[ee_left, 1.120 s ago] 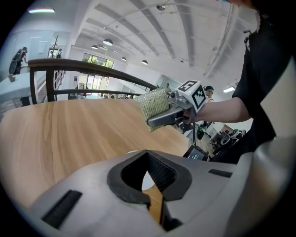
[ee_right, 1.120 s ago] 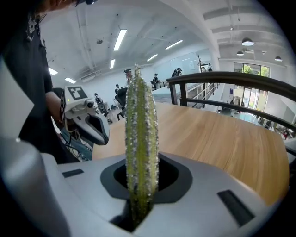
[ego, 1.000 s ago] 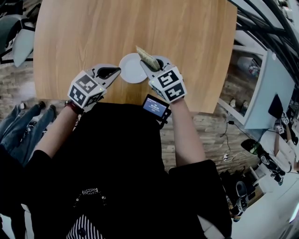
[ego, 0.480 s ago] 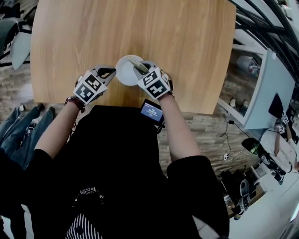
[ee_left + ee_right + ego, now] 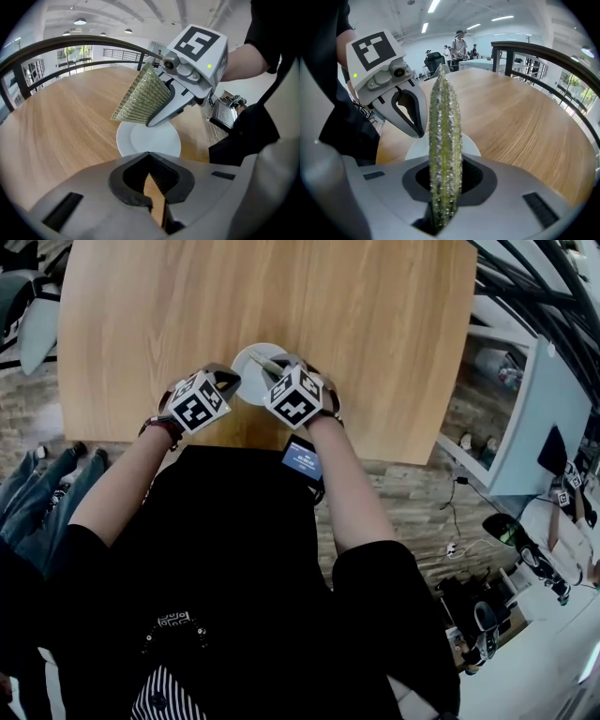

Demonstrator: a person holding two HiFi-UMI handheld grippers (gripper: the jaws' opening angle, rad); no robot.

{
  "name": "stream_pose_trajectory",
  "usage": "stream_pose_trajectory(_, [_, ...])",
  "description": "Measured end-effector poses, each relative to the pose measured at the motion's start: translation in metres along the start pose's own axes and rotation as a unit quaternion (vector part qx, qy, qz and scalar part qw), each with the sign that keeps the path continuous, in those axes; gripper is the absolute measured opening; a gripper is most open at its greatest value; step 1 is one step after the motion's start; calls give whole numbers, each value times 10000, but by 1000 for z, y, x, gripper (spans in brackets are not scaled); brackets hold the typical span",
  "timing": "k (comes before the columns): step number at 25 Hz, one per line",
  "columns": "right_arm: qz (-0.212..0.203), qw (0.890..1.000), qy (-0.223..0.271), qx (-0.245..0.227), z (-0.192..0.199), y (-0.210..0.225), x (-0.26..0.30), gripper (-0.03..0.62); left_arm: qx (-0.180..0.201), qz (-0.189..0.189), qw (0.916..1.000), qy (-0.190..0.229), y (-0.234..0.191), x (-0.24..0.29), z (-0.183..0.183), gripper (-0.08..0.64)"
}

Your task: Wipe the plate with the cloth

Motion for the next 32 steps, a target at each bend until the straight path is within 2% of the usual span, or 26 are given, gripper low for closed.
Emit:
stream_pose_trajectory(5, [-6, 9999, -70, -152, 1, -3, 1, 48, 4, -3, 10000, -88, -4, 7, 4, -6])
stream_pose_trajectory(10, [50, 9996, -138, -226, 5, -6, -1, 51, 206, 291, 9993, -131, 4, 18, 5, -6])
stream_pose_trajectory(13, [21, 9993, -218, -296, 10, -7, -2, 72, 82, 266, 9995, -147, -1, 22, 5, -6])
stream_pose_trajectory(21, [228, 9982, -97, -549, 5, -12, -6, 60, 69, 170, 9985, -508, -2, 30, 1, -6])
stream_pose_trajectory(23, [403, 9969, -157, -653, 1, -10, -3, 55, 120, 133, 9983, -557, 1, 30, 0, -6])
stream_pose_trajectory(26, [974, 9904, -255, -948, -3, -1, 2, 54, 187, 91, 9982, -564, 1, 28, -2, -6])
stream_pose_trajectory(30, [1736, 9757, -309, -1303, -7, 12, -3, 54, 208, 21, 9982, -560, -1, 26, -4, -6])
stream_pose_trajectory(32, [2055, 9647, -440, -1587, -6, 17, -7, 54, 209, 43, 9987, -473, -1, 26, -5, -6])
Point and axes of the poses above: the fingertips, and each gripper's own axes: x forward along the fingers, y to its right, z out of its underside, the point moved 8 cm from there along -x, backward along the fingers, and after that the axes turned 14 degrees about x, right-handed, at the moved point
